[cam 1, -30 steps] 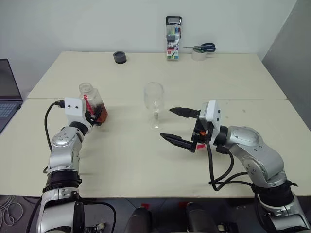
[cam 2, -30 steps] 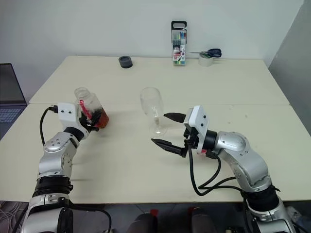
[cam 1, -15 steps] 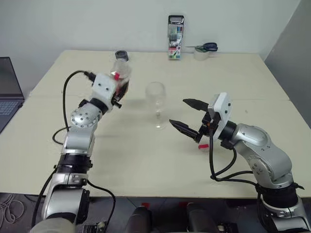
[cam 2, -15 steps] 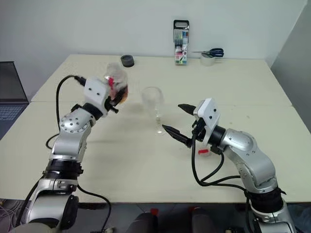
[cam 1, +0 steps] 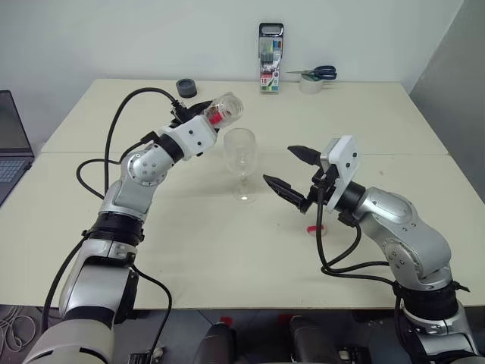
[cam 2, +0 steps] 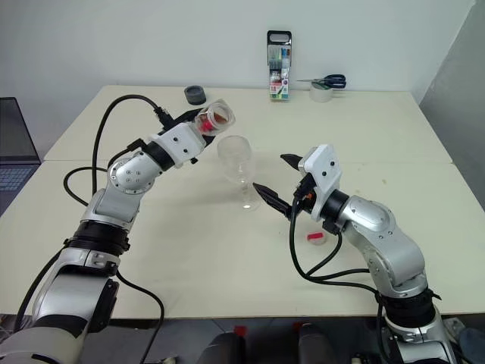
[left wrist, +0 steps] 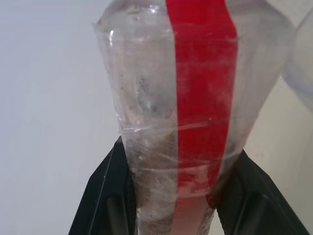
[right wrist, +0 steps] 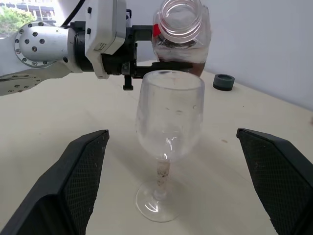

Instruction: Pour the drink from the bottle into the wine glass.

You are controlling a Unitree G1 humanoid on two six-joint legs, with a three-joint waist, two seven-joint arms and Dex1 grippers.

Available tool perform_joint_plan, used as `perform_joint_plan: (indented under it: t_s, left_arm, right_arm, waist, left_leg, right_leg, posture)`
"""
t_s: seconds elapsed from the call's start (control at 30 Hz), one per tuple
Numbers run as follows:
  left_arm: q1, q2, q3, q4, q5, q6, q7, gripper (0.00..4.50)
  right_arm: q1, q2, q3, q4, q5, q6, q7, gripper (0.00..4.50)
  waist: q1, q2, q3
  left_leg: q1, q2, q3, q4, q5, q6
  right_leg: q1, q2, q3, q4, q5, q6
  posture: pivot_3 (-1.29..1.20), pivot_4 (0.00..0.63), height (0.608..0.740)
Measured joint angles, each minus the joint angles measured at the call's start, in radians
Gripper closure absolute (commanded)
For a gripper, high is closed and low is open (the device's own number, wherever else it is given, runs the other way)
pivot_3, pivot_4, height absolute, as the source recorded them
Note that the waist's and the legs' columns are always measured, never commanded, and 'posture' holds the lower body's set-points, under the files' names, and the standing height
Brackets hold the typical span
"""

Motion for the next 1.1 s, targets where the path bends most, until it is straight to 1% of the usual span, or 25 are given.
perform_joint_plan:
  t_s: [0.33,0.67,1.1]
  left_arm:
    - [-0.051,0.062,-0.041,0.159,0.157,-0.145,0.117,2.82]
    - [-0.092,0.098,-0.08,0.216,0.258,-0.211,0.206,2.82]
    - [-0.117,0.113,-0.104,0.22,0.304,-0.258,0.249,2.82]
  right_arm:
    - [-0.021,0.01,0.0,0.006,0.012,0.021,-0.012,0.0]
    - [-0.042,0.016,0.0,0.014,0.02,0.021,-0.004,0.0]
    - [-0.077,0.029,0.003,0.004,0.032,0.095,-0.022,0.0]
  waist:
    - [-0.002,0.0,0.0]
    - [-0.007,0.0,0.0]
    - [-0.013,0.0,0.0]
  left_leg:
    - [-0.001,0.0,-0.001,0.0,-0.001,0.001]
    - [-0.001,0.0,-0.002,0.0,-0.001,0.001]
    - [-0.001,0.0,-0.002,0.0,-0.001,0.001]
  right_leg:
    - [0.0,0.0,-0.002,0.0,0.0,0.0]
    - [0.0,0.0,-0.003,0.001,0.0,0.0]
    - [-0.001,0.0,-0.004,0.001,0.0,0.0]
  posture:
    - [0.0,0.15,0.74]
    - [0.0,0.15,0.74]
    - [0.0,0.15,0.74]
